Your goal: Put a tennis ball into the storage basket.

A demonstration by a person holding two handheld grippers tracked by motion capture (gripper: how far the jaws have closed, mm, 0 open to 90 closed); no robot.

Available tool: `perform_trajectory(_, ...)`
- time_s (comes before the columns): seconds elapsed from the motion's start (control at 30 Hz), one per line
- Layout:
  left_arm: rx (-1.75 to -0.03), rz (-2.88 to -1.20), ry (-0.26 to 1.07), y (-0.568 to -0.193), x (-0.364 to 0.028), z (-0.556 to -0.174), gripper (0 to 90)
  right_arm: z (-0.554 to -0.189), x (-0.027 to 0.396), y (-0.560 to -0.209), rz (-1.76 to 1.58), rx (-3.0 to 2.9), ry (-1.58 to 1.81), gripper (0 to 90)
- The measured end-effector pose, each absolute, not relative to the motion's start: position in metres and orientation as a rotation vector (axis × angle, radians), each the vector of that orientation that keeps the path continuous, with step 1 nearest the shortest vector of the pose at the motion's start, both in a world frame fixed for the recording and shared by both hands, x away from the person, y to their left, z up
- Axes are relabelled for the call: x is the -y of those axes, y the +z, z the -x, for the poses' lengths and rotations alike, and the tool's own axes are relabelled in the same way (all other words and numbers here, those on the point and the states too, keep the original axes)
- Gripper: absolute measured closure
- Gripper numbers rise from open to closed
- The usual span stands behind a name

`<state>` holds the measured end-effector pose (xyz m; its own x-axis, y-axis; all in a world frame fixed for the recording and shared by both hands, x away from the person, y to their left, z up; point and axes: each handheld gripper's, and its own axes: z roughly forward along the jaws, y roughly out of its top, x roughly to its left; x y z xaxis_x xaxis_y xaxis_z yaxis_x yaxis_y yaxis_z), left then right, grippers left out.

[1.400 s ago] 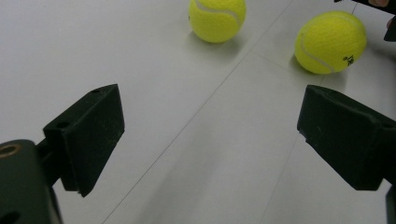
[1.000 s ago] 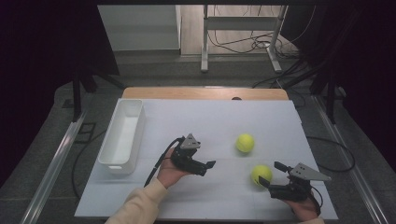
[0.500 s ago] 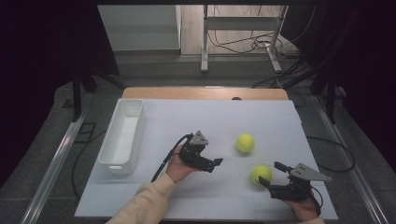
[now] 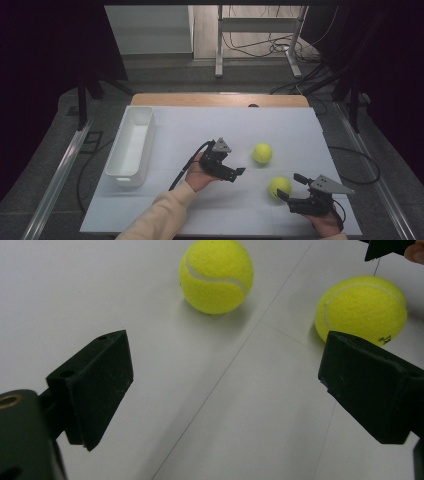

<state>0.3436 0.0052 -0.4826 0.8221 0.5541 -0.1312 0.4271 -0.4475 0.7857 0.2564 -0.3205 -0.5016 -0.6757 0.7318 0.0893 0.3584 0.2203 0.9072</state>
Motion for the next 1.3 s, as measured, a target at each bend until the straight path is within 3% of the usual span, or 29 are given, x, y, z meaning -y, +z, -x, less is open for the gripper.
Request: perform_trajectory(1.3,-0.716,-2.114,0.116,-0.495,0.025,-0.372,8.2,-0.255,0.322,-0.5,-1.0,-2.119,1.446,11.5)
